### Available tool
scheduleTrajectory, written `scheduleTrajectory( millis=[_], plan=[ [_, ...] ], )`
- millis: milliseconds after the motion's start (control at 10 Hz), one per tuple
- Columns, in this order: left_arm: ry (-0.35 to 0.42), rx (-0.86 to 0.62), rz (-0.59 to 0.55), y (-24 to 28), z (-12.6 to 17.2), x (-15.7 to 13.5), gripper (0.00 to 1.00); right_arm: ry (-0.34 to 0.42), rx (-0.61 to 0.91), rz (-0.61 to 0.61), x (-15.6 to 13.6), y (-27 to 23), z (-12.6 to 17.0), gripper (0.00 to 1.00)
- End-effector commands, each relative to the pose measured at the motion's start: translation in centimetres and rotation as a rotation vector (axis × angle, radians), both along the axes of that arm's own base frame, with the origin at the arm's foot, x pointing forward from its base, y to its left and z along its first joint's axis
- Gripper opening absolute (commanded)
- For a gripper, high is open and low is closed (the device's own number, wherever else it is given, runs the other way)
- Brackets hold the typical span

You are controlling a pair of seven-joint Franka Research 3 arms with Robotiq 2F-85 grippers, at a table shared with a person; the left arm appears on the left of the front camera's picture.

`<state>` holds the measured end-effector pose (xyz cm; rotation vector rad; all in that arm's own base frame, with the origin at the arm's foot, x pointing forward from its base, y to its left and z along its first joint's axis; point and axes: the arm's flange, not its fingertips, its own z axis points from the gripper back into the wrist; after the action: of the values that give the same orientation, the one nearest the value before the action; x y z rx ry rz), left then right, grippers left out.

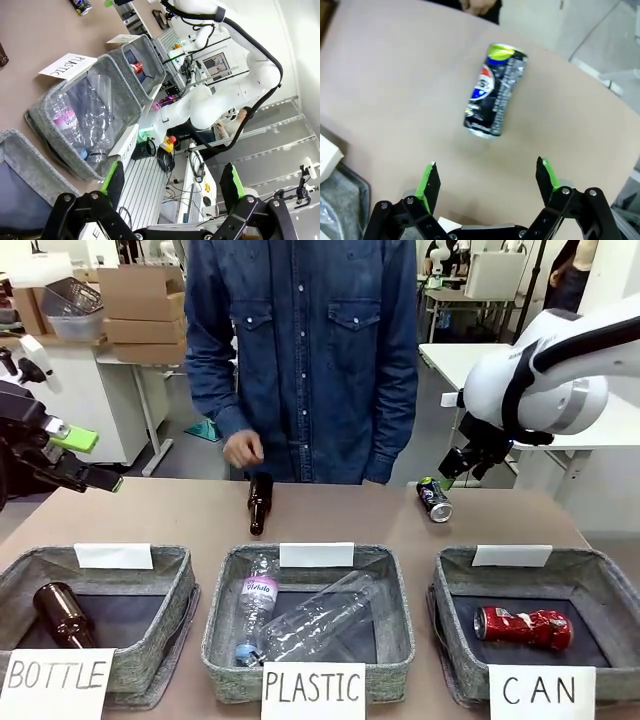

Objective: Sort the can waste into the basket.
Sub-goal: Pick up the can waste from the table and place it in the right Fabric basket.

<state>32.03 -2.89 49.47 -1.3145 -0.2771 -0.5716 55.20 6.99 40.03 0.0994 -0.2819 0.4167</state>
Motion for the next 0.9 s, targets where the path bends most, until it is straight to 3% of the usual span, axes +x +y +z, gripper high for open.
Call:
scheduleTrajectory(
  millis=[0,200,600,800],
  plan=[
    [-0.013,-0.004,-0.009,0.1,0.0,-0.2,1.0,0.002,-0.058,-0.075,2.7,0.1,-1.0,1.0],
    [-0.013,-0.004,-0.009,0.1,0.0,-0.2,1.0,0.031,-0.083,-0.096,5.4,0.5,-3.4,1.0],
    [-0.013,-0.004,-0.009,0.1,0.0,-0.2,1.0,0.104,-0.061,-0.084,6.2,2.1,-7.2,1.0],
    [-0.013,-0.004,-0.009,0.1,0.0,-0.2,1.0,0.103,-0.098,-0.095,6.2,2.9,-8.2,1.0]
  ],
)
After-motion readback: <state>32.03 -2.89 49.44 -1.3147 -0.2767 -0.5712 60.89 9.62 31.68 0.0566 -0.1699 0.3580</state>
